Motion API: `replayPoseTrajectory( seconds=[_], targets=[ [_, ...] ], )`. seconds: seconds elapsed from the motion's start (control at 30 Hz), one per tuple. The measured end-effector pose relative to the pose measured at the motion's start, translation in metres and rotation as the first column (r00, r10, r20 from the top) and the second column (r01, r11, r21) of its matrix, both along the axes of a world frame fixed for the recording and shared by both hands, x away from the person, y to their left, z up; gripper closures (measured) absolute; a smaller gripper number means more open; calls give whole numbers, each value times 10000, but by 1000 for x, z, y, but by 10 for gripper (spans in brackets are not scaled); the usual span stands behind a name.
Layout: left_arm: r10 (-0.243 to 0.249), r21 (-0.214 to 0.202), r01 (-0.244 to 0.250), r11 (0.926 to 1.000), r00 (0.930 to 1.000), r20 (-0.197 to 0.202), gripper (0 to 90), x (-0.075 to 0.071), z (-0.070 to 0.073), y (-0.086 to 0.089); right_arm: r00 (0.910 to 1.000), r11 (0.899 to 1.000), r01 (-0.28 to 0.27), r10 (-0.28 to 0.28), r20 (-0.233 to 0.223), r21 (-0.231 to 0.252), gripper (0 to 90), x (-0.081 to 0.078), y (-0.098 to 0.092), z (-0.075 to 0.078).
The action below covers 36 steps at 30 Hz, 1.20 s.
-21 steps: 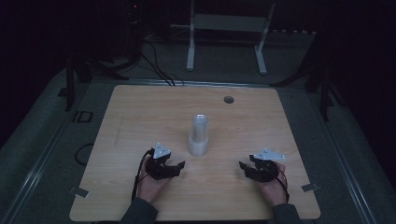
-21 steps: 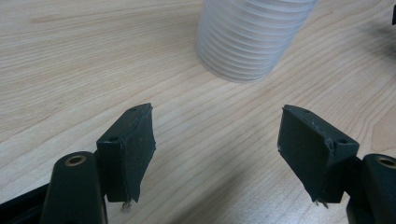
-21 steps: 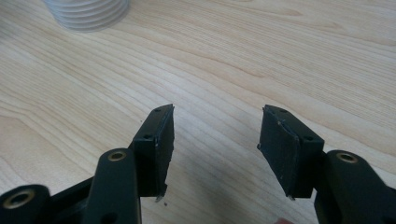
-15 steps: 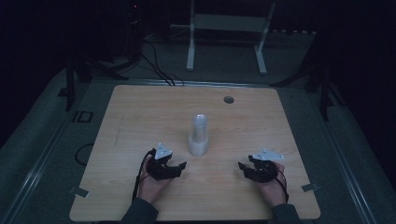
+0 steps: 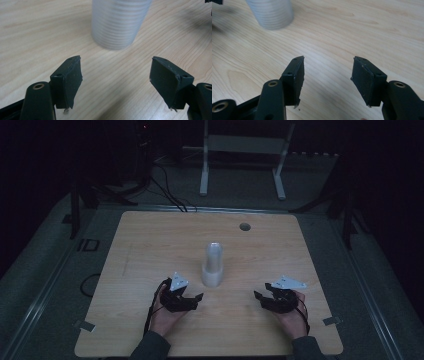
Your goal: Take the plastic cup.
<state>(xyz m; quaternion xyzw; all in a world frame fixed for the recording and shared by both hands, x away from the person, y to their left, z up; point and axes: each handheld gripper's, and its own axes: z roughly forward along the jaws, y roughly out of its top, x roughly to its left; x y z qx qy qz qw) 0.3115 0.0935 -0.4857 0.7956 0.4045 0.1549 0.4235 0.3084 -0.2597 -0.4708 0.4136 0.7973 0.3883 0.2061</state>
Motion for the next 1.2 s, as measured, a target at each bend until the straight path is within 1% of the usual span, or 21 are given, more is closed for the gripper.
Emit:
replayPoseTrajectory(
  seconds=[0.03, 0.13, 0.23, 0.27, 0.3, 0.33, 0.43, 0.63, 0.73, 0.8, 0.93, 1.07, 1.2],
  targets=[
    [-12, -15, 12, 10000, 9999, 102, 256, 1, 3, -1, 10000, 10000, -80, 80, 47, -4, 432, 1, 2, 2],
    [-65, -57, 67, 10000, 9997, 227, 255, 4, 8, -1, 9992, 9996, -268, 271, 277, -101, 433, 4, 8, 13],
    [-134, -148, 138, 9998, 9996, 232, 252, 6, 10, -1, 9981, 9990, -414, 422, 458, -189, 432, 6, 13, 22],
    [-221, -157, 225, 9996, 9995, 237, 243, 6, 11, -1, 9975, 9987, -465, 475, 526, -190, 432, 7, 15, 24],
    [-185, -189, 190, 9996, 9995, 254, 238, 7, 11, -2, 9970, 9986, -503, 511, 578, -151, 432, 7, 16, 27],
    [-215, -136, 219, 9997, 9994, 289, 238, 7, 12, -2, 9967, 9985, -528, 535, 613, -117, 431, 8, 17, 29],
    [-213, -271, 223, 9994, 9991, 362, 238, 9, 15, -4, 9955, 9982, -595, 600, 735, -88, 431, 10, 20, 36],
    [-390, -138, 397, 9991, 9979, 516, 238, 14, 18, -11, 9931, 9971, -760, 765, 892, -90, 428, 14, 25, 43],
    [-436, 29, 435, 9990, 9966, 693, 238, 17, 20, -15, 9924, 9964, -844, 837, 906, 40, 421, 16, 28, 46],
    [-449, 56, 446, 9990, 9959, 779, 238, 20, 23, -17, 9921, 9961, -874, 862, 912, 87, 408, 18, 30, 47],
    [-447, -33, 452, 9990, 9951, 883, 234, 25, 27, -18, 9904, 9953, -956, 939, 1011, 123, 399, 20, 35, 52],
    [-464, -21, 469, 9989, 9940, 992, 226, 30, 30, -19, 9887, 9938, -1073, 1037, 1082, 278, 406, 22, 38, 56],
    [-518, 32, 517, 9987, 9931, 1054, 223, 32, 31, -21, 9869, 9927, -1167, 1124, 1154, 311, 406, 24, 43, 60]
  ],
)
